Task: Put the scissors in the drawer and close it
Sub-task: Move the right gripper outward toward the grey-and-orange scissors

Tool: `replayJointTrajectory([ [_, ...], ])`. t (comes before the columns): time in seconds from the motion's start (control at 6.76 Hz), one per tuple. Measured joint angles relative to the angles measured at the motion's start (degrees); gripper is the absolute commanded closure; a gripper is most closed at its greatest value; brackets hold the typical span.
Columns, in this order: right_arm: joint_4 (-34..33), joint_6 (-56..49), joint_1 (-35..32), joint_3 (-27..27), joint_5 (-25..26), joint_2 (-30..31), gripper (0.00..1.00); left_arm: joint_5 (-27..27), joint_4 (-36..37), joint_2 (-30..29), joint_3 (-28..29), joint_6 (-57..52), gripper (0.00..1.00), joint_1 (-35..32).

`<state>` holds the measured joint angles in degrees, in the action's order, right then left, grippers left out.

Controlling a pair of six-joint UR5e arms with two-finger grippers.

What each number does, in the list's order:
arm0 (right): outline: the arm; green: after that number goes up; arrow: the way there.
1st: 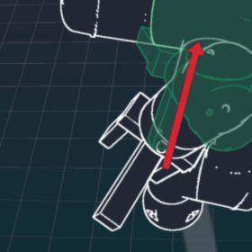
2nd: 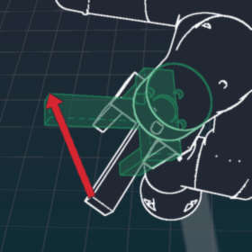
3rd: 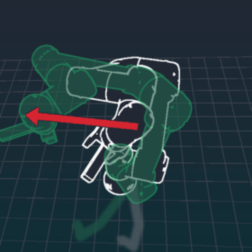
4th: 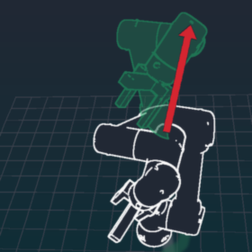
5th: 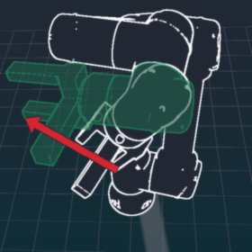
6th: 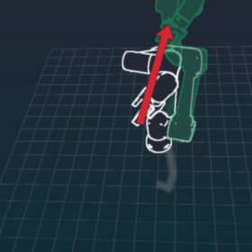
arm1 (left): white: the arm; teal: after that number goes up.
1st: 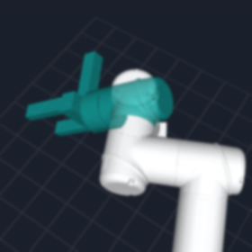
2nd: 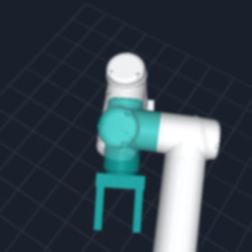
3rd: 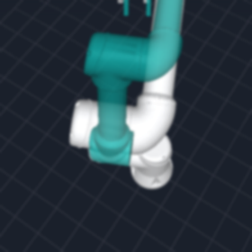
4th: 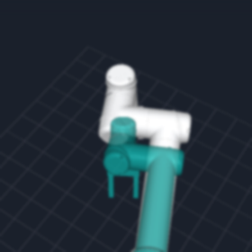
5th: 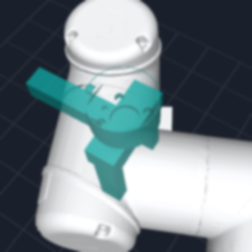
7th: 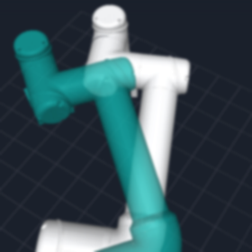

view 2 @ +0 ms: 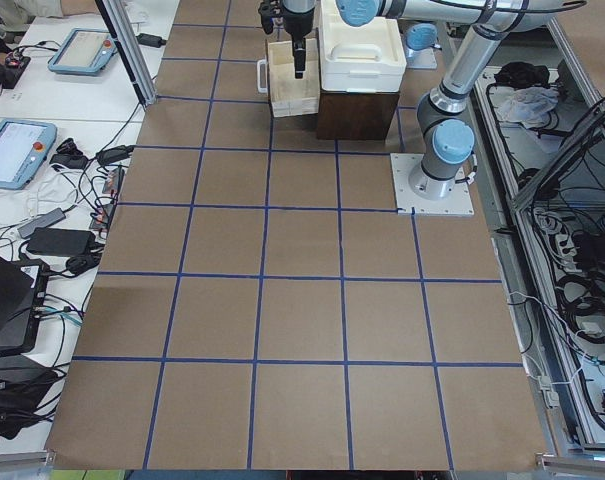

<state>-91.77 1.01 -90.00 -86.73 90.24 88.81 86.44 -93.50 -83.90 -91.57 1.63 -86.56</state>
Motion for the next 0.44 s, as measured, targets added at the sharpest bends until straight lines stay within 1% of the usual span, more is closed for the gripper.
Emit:
replayJointTrajectory([
  [0.15, 0.0, 0.0, 0.1, 0.0, 0.1, 0.0, 0.00, 0.6, 0.0, 0.1, 0.0, -0.8, 0.00, 0.2],
  [0.44, -0.1, 0.0, 0.3, 0.0, 0.1, 0.0, 0.00, 3.4, 0.0, 0.1, 0.1, -2.4, 0.00, 0.5],
])
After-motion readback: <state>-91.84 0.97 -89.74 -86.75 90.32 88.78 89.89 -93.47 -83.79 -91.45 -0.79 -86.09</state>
